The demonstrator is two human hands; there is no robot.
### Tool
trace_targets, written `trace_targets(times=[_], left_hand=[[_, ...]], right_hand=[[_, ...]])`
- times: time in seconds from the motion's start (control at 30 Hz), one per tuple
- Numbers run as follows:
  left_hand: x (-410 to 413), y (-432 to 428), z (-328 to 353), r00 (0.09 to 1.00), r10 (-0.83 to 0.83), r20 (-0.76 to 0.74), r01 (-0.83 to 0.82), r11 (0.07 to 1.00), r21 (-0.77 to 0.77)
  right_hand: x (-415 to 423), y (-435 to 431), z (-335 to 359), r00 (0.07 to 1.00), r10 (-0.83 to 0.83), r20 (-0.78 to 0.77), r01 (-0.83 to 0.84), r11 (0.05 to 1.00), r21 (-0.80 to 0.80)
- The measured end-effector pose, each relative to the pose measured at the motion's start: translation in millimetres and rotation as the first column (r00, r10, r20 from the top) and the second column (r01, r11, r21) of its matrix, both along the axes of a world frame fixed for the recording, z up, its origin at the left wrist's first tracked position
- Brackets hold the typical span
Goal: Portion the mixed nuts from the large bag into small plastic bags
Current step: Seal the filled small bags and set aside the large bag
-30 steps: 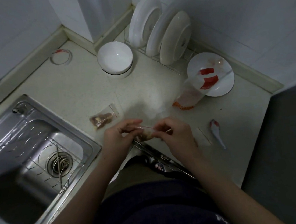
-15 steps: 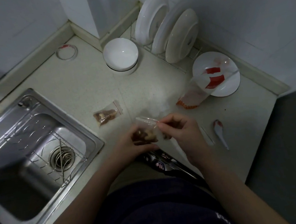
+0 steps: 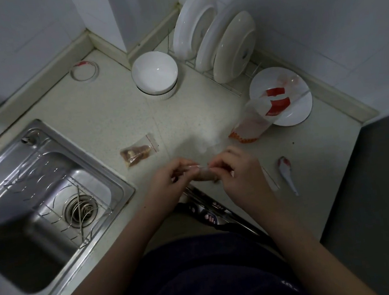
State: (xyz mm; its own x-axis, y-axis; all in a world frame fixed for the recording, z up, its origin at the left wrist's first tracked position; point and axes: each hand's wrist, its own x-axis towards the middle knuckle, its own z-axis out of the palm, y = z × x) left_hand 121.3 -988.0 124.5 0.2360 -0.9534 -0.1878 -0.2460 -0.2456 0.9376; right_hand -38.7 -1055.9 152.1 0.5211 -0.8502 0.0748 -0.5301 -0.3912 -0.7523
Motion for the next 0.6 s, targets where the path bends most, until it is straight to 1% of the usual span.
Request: trace_targets(times=[0.1,0.2,0.3,0.4,0.5,0.6], left_hand=[[1.3,1.4,-0.2,0.988,0.053,0.143,-0.039,0.994,-0.102],[1.5,3.3,1.5,0.972,0.1,0.214,-0.062,0.983,-0.175],[1.5,5.0,2.4,0.931,0.12,0.346,-0.023,0.962,-0.272],[1.0,7.9,2.8,0.879,0.139,0.456,0.003,0.955,-0.296],[-1.7,10.1,4.6,0.853,0.16,0.497,-0.004,0.954,-0.3],[-3.6,10.3,7.3,0.853,0.162,0.496,0.0,0.951,-0.31]], right_hand=[[0.2,2.3,-0.8,1.0,-0.011,-0.01,0.011,0.999,-0.03],[-1.3,2.7,-0.7,0.998,-0.026,-0.062,0.019,0.995,-0.1],[-3.2,4.3,-0.6,0.988,-0.022,-0.15,-0.008,0.98,-0.199],[-1.8,7.4,-0.6,0.981,-0.059,-0.187,0.005,0.961,-0.278],[0.3,10.3,-0.9,0.98,-0.066,-0.187,0.007,0.954,-0.299],[1.1,13.2,0.0,0.983,-0.057,-0.175,0.003,0.956,-0.294]])
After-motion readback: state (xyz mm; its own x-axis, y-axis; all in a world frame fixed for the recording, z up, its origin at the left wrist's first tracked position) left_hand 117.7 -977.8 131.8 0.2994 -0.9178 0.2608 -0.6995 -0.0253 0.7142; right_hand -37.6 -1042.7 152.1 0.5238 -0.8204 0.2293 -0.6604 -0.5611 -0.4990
